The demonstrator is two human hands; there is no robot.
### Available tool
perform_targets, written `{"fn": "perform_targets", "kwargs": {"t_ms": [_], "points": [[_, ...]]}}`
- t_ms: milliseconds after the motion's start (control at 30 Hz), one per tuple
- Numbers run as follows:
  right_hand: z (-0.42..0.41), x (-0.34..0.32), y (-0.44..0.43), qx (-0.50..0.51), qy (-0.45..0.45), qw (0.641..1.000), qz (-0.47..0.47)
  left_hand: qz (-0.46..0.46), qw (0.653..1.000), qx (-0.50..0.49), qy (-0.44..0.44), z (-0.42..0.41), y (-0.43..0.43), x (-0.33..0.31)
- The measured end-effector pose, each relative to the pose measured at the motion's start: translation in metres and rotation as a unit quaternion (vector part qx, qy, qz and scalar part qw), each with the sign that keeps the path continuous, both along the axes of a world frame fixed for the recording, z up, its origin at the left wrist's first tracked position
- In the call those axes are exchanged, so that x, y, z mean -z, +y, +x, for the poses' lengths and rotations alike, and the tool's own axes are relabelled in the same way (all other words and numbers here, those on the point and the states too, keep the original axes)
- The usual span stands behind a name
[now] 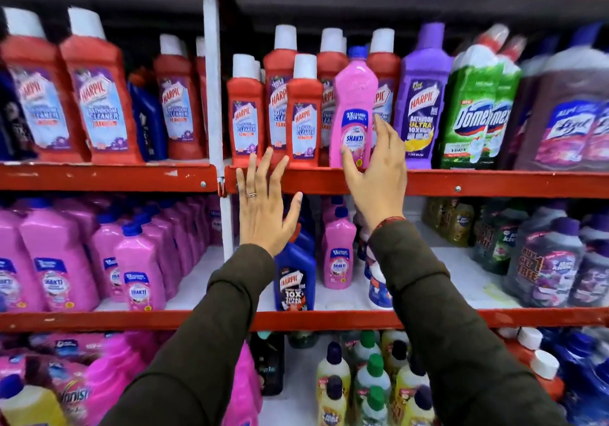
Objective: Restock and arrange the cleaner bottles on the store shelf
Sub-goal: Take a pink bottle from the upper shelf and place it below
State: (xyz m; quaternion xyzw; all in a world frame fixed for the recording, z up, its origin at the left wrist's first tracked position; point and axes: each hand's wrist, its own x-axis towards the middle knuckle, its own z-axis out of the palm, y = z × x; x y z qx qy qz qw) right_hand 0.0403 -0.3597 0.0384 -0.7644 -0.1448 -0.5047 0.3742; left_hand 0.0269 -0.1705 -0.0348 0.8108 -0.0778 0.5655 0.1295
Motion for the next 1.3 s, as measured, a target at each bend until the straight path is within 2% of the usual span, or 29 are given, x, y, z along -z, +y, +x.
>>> {"fn": "perform_targets", "kwargs": {"t_ms": [233,400,600,733,1033,1300], "points": [[0.014,-0.034,0.02,0.05,0.131,0.99,0.001,0.021,0.997,-0.037,0.062,0.007,0.006,-0.01],[0.016,-0.039,0.016,0.043,0.119,0.992,0.011,0.032,0.997,-0.041,0.061,0.007,0.009,-0.009],[0.005,-0.061,0.005,0.05,0.036,0.998,0.019,0.027,0.996,-0.047,0.068,0.006,0.006,-0.009],[-0.008,-0.067,0.0,0.051,0.021,0.998,0.025,0.02,0.996,-0.041,0.079,0.003,0.007,-0.009],[-0.037,-0.014,-0.007,0.019,0.046,0.995,0.09,-0.013,0.998,-0.01,0.055,-0.021,0.002,0.034],[-0.047,0.06,-0.012,0.001,0.085,0.989,0.121,-0.027,0.995,-0.024,0.098,-0.024,0.012,0.097]]}}
